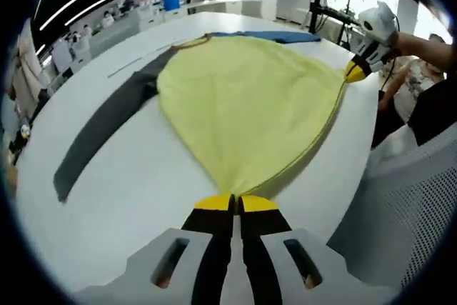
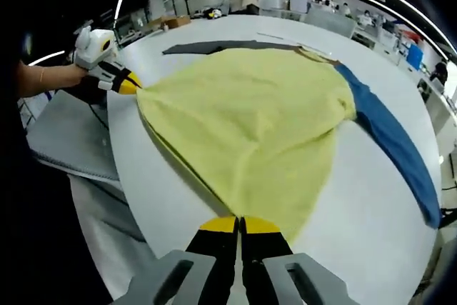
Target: Fold the garment on the visible template until the final outline fits inside the template.
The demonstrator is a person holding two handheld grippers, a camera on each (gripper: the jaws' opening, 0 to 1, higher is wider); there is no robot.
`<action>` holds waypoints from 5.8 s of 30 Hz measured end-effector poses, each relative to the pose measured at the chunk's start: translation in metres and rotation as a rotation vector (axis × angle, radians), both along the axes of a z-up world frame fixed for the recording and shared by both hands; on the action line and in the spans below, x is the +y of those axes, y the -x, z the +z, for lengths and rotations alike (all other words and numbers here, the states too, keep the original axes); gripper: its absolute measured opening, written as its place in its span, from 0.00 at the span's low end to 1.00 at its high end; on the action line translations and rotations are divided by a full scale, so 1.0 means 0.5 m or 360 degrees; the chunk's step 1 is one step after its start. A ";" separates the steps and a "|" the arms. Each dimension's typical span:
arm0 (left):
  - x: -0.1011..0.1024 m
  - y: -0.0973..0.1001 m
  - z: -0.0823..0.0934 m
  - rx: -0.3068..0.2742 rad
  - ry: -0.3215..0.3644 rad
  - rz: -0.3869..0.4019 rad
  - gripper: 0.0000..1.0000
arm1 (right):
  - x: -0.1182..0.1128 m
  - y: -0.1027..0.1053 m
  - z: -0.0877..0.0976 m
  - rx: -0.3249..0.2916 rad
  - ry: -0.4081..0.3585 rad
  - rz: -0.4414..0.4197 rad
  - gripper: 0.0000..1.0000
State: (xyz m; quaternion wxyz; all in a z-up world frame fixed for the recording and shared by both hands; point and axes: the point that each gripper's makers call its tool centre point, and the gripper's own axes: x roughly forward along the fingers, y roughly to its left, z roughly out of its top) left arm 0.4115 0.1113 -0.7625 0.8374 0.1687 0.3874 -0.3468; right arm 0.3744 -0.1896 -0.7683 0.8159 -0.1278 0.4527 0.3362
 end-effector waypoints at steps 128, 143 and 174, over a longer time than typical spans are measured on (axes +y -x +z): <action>-0.012 -0.008 0.042 -0.0046 0.0334 0.0340 0.69 | -0.066 -0.015 0.056 -0.0053 -0.0183 -0.0430 0.67; -0.061 -0.028 0.113 -0.0224 0.0560 0.0132 0.92 | -0.148 -0.073 0.100 -0.0187 -0.0285 -0.0611 0.90; -0.090 -0.031 0.117 -0.0205 0.0577 0.0049 0.98 | -0.465 -0.237 0.082 -0.0269 -0.0109 -0.1008 0.82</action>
